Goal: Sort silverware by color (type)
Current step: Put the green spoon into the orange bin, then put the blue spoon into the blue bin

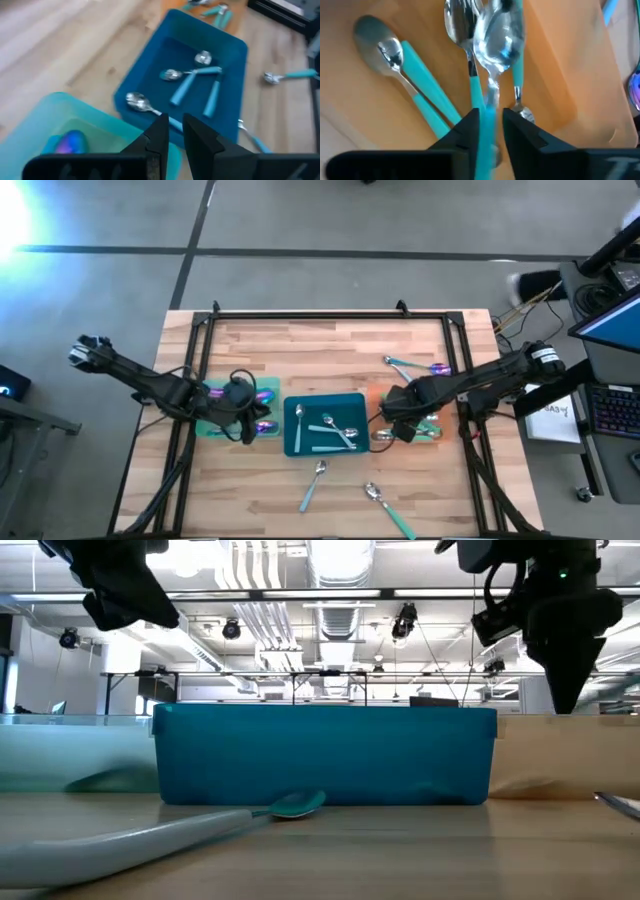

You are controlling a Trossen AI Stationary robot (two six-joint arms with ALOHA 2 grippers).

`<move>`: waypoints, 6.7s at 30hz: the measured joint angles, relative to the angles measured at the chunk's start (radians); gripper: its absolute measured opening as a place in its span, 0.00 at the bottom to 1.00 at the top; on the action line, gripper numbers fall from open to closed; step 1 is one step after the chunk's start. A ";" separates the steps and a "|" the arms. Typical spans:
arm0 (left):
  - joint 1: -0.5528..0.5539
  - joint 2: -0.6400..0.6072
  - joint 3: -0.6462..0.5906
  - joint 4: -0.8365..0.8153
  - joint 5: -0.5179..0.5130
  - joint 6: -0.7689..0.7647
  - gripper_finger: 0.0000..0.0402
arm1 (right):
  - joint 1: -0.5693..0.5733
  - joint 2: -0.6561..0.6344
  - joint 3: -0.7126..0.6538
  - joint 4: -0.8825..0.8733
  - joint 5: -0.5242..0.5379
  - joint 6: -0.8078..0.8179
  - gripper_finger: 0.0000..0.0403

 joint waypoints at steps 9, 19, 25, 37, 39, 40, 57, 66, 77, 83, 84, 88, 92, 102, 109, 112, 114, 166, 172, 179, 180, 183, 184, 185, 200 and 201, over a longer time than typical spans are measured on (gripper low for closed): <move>-0.004 0.099 0.000 0.212 0.218 0.028 0.10 | 0.051 -0.001 0.036 -0.002 0.003 0.002 0.36; -0.086 0.318 0.000 0.537 0.377 -0.026 0.10 | 0.101 -0.001 0.104 -0.002 0.004 -0.017 0.37; -0.123 0.435 0.000 0.621 0.377 -0.102 0.10 | 0.116 -0.001 0.103 0.000 0.005 -0.028 0.34; -0.174 0.669 0.172 0.620 0.397 -0.120 0.24 | 0.157 0.001 0.096 0.022 0.004 -0.027 0.36; -0.175 0.717 0.253 0.490 0.397 -0.119 0.27 | 0.166 0.001 0.096 0.022 0.004 -0.016 0.36; -0.176 0.745 0.302 0.424 0.397 -0.119 0.27 | 0.171 0.001 0.096 0.023 0.004 -0.013 0.36; -0.205 1.220 1.045 -0.447 0.197 -0.382 0.28 | 0.280 0.001 0.095 0.030 0.004 0.000 0.35; -0.211 1.367 1.228 -0.558 0.264 -0.416 0.28 | 0.314 0.001 0.095 0.043 0.004 0.007 0.33; -0.222 1.378 1.223 -0.633 0.280 -0.493 0.28 | 0.318 0.001 0.095 0.051 0.007 0.007 0.33; -0.222 1.372 1.166 -0.568 0.335 -0.517 0.28 | 0.318 0.001 0.095 0.062 0.007 0.007 0.32; -0.222 1.371 1.161 -0.558 0.342 -0.519 0.28 | 0.318 0.001 0.095 0.068 0.007 0.007 0.33; -0.222 1.370 1.153 -0.542 0.345 -0.514 0.28 | 0.318 0.001 0.095 0.088 0.007 0.007 0.33; -0.222 1.371 1.152 -0.538 0.345 -0.488 0.23 | 0.318 0.001 0.097 0.097 0.006 0.008 0.33; -0.224 1.342 1.144 -0.706 0.281 -0.447 0.07 | 0.318 0.001 0.100 0.102 0.004 0.054 0.29; -0.228 1.249 1.124 -0.828 0.182 -0.467 0.07 | 0.318 0.001 0.098 0.191 0.062 0.046 0.27; -0.228 1.209 1.094 -0.802 0.117 -0.467 0.07 | 0.317 0.001 0.092 0.311 0.085 -0.026 0.27; -0.226 1.172 1.089 -0.778 0.065 -0.466 0.07 | 0.318 0.001 0.086 0.413 0.088 -0.089 0.27; -0.241 1.063 1.092 -0.251 -0.926 -0.209 0.07 | 0.286 0.014 0.067 1.308 0.503 -0.684 0.33; -0.233 1.064 1.092 -0.239 -0.935 -0.216 0.07 | 0.277 0.014 0.067 1.308 0.496 -0.695 0.21; -0.229 1.064 1.092 -0.223 -0.935 -0.226 0.07 | 0.268 0.016 0.067 1.311 0.492 -0.693 0.20; -0.229 1.065 1.092 -0.223 -0.935 -0.227 0.07 | 0.267 0.017 0.067 1.311 0.492 -0.694 0.21; -0.228 1.066 1.092 -0.222 -0.935 -0.227 0.07 | 0.261 0.018 0.067 1.318 0.493 -0.708 0.25; -0.227 1.066 1.092 -0.222 -0.933 -0.227 0.07 | 0.258 0.019 0.067 1.325 0.493 -0.715 0.27; -0.226 1.066 1.092 -0.221 -0.930 -0.227 0.07 | 0.255 0.020 0.067 1.331 0.492 -0.725 0.27; -0.214 1.066 1.092 -0.222 -0.940 -0.226 0.12 | 0.237 0.020 0.067 1.359 0.485 -0.793 0.05; -0.214 1.066 1.092 -0.222 -0.940 -0.226 0.15 | 0.235 0.020 0.067 1.359 0.488 -0.799 0.05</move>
